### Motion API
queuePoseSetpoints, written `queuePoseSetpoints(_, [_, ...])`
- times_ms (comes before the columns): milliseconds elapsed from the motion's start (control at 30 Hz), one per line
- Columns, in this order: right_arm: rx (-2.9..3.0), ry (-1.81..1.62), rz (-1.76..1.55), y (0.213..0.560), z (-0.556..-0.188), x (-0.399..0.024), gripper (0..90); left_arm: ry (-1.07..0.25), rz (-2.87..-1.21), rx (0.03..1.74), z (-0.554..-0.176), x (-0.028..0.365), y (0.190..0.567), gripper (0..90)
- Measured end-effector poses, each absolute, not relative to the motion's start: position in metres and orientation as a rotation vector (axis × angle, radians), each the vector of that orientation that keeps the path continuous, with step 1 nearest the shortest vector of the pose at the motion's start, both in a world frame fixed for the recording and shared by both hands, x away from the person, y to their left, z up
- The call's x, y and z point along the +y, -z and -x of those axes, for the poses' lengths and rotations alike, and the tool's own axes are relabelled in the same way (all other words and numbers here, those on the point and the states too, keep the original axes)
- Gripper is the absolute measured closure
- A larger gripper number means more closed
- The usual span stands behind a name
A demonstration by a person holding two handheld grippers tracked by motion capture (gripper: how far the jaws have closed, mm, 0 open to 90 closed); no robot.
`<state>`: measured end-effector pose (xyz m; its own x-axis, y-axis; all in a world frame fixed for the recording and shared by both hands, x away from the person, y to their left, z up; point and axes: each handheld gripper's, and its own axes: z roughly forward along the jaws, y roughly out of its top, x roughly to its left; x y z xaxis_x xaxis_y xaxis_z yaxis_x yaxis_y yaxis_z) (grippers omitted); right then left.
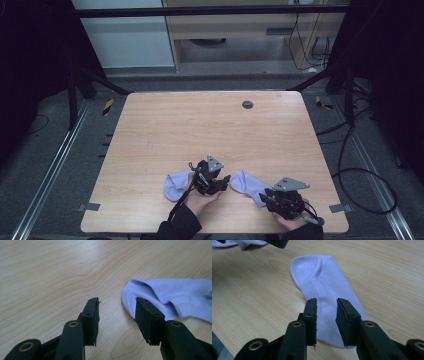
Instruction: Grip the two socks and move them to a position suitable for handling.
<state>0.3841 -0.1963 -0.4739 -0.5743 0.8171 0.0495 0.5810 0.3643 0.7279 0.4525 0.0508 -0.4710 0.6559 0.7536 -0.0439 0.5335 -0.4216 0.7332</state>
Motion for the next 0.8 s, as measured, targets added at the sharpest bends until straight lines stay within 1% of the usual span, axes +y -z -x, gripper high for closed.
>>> queuePoseSetpoints(133, [2.34, -1.016, -1.223, 0.478, -0.384, -0.193, 70.2, -0.347, -2.142, 1.003, -0.455, 0.044, 0.477, 56.5])
queuePoseSetpoints(500, [2.404, -0.978, -1.205, 0.485, -0.382, -0.189, 70.1, -0.346, -2.19, 0.999, -0.459, 0.03, 0.485, 60.2])
queuePoseSetpoints(633, [2.418, -0.964, -1.208, 0.487, -0.382, -0.188, 70.3, -0.33, -2.197, 1.003, -0.46, 0.026, 0.488, 63.3])
queuePoseSetpoints(800, [2.439, -0.952, -1.207, 0.491, -0.383, -0.187, 71.8, -0.312, -2.211, 1.013, -0.461, 0.022, 0.492, 70.0])
